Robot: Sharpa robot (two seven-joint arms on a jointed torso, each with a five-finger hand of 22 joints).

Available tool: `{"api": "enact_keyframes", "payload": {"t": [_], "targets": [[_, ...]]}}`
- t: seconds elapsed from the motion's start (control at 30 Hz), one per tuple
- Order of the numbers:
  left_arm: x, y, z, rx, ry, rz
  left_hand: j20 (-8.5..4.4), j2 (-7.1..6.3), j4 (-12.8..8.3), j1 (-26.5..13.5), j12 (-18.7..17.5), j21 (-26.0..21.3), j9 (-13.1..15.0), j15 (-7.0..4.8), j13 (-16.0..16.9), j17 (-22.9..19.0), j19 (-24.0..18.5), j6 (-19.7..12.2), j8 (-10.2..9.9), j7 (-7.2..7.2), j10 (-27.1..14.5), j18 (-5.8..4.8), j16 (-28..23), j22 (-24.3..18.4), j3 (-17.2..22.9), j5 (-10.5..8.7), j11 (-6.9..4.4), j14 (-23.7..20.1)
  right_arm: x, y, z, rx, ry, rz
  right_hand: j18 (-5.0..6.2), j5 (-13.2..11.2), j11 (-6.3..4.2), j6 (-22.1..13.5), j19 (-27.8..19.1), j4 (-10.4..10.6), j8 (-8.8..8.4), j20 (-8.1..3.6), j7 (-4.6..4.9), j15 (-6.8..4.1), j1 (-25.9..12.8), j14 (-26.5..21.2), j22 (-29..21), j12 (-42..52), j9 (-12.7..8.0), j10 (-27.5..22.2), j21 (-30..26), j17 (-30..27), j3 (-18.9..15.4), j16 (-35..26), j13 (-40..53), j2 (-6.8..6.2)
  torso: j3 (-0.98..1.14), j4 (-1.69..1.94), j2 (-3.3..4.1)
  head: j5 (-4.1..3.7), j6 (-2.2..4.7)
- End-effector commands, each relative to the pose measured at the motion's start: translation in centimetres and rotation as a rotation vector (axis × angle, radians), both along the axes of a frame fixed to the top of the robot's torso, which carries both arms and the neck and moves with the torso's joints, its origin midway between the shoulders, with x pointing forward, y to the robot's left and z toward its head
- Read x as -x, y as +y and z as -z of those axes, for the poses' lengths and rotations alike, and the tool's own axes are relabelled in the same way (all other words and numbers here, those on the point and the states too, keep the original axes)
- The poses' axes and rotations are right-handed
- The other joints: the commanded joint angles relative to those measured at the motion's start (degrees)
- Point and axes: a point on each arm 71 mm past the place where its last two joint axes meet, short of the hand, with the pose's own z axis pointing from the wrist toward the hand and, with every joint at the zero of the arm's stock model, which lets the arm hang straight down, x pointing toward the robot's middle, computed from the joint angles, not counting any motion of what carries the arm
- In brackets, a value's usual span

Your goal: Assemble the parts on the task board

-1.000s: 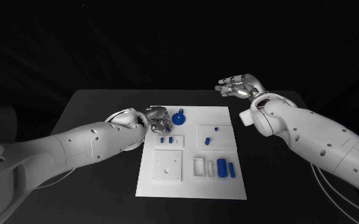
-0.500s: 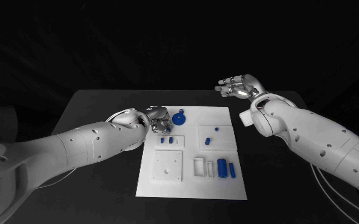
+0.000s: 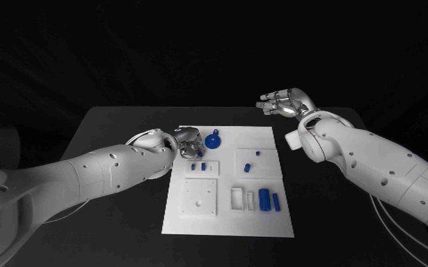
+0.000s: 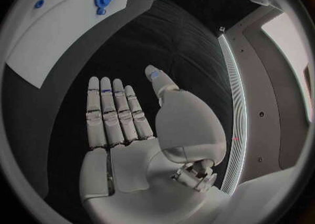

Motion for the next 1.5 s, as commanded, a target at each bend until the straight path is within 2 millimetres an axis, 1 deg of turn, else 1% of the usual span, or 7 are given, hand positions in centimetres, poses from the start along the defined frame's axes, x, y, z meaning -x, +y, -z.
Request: {"api": "enact_keyframes", "payload": {"t": [0.03, 0.43, 0.67, 0.87, 1.03, 1.23, 1.5], "targets": [[0.63, -0.46, 0.99, -0.028, 0.055, 0.036, -0.03, 0.11, -0.23, 0.14, 0.33, 0.33, 0.1, 0.01, -0.03, 0.09, -0.37, 0.15, -0.14, 0.09, -0.01, 1.06, -0.26, 1.06, -0.03, 0.01, 0.09, -0.03, 0.04, 0.15, 0.0, 0.004, -0.003, -0.017, 0.28, 0.3, -0.01, 0.34, 0.11, 0.21, -0.07, -0.13, -0.05, 0.05, -0.1, 0.15, -0.09, -0.21, 0.03, 0.19, -0.13, -0.08, -0.06, -0.17, -0.08, -0.04, -0.03, 0.04, -0.02, -0.05, -0.02], [0.71, -0.6, 0.65, 0.007, 0.012, 0.068, 0.07, -0.31, -0.55, -0.04, 0.32, 0.49, 0.07, 0.14, -0.05, 0.24, -0.57, 0.13, -0.19, 0.06, -0.64, 1.05, 0.04, 1.07, -0.4, -0.34, 0.29, -0.23, 0.04, 0.12, 0.02, 0.005, -0.002, -0.016, 0.28, 0.33, -0.01, 0.3, 0.11, 0.32, -0.08, -0.12, -0.05, 0.05, -0.12, 0.15, -0.09, -0.2, 0.03, 0.17, -0.13, -0.08, -0.14, -0.16, -0.08, -0.04, -0.06, 0.05, 0.0, -0.04, -0.01], [0.66, -0.57, 0.56, 0.016, 0.001, 0.068, 0.47, -0.63, -0.72, -0.24, 0.32, 0.56, 0.03, 0.64, -0.06, 0.21, -0.73, -0.9, -0.2, 0.35, -2.89, 1.37, 0.15, 1.06, 0.07, -0.49, 1.05, -0.52, 0.03, 0.11, 0.03, 0.005, -0.002, -0.016, 0.28, 0.33, -0.01, 0.3, 0.11, 0.32, -0.08, -0.12, -0.05, 0.05, -0.12, 0.15, -0.09, -0.2, 0.03, 0.17, -0.13, -0.08, -0.14, -0.16, -0.08, -0.04, -0.06, 0.03, -0.01, -0.05, 0.02], [0.61, -0.5, 0.54, 0.017, -0.003, 0.063, 1.03, -1.62, -1.27, -0.49, 0.31, 0.78, -0.03, 1.27, -0.08, 0.14, -0.91, -2.81, -0.24, 0.5, -5.75, 1.94, 0.29, 1.11, 1.29, -0.42, 1.99, -0.8, 0.02, 0.07, 0.06, 0.005, -0.001, -0.016, 0.27, 0.29, -0.01, 0.23, 0.08, 0.43, -0.1, -0.11, -0.04, 0.06, -0.11, 0.11, -0.09, -0.18, 0.02, 0.15, -0.14, -0.08, -0.2, -0.17, -0.08, -0.04, -0.04, 0.04, -0.02, -0.05, 0.03], [0.57, -0.36, 0.52, 0.017, -0.006, 0.057, 1.58, -2.7, -1.68, -0.82, 0.3, 1.01, -0.03, 1.76, -0.09, -0.02, -1.03, -3.48, -0.22, 0.53, -7.8, 2.59, 0.4, 1.1, 2.54, -0.43, 2.65, -0.93, 0.02, 0.02, 0.1, 0.006, 0.0, -0.014, 0.27, 0.29, -0.01, 0.23, 0.08, 0.43, -0.1, -0.11, -0.04, 0.06, -0.11, 0.11, -0.09, -0.18, 0.02, 0.15, -0.14, -0.08, -0.2, -0.17, -0.08, -0.04, -0.03, 0.05, -0.01, -0.06, 0.03], [0.58, -0.32, 0.5, 0.018, -0.009, 0.056, 1.79, -3.33, -1.71, -0.87, 0.31, 1.23, -0.03, 1.87, -0.09, -0.2, -1.09, -3.78, -0.22, 0.44, -8.15, 2.9, 0.52, 1.09, 3.32, -0.37, 2.79, -0.99, 0.03, 0.0, 0.14, 0.006, 0.0, -0.013, 0.27, 0.29, 0.01, 0.08, 0.03, 0.47, -0.1, -0.1, -0.03, 0.08, -0.07, 0.07, -0.09, -0.18, 0.02, 0.11, -0.14, -0.08, -0.27, -0.19, -0.08, -0.06, -0.05, 0.04, 0.0, -0.06, 0.02], [0.55, -0.19, 0.47, 0.018, -0.015, 0.051, 1.83, -3.61, -1.66, -0.92, 0.31, 1.42, -0.02, 1.89, -0.09, -0.29, -1.09, -3.98, -0.2, 0.45, -8.26, 2.98, 0.63, 1.09, 3.65, -0.32, 2.82, -0.97, 0.04, 0.0, 0.23, 0.006, 0.002, -0.013, 0.27, 0.29, 0.03, 0.07, 0.01, 0.48, -0.09, -0.09, -0.02, 0.08, 0.01, 0.06, -0.09, -0.18, 0.02, 0.06, -0.13, -0.08, -0.29, -0.18, -0.08, -0.04, -0.04, 0.05, 0.0, -0.07, 0.05]]}}
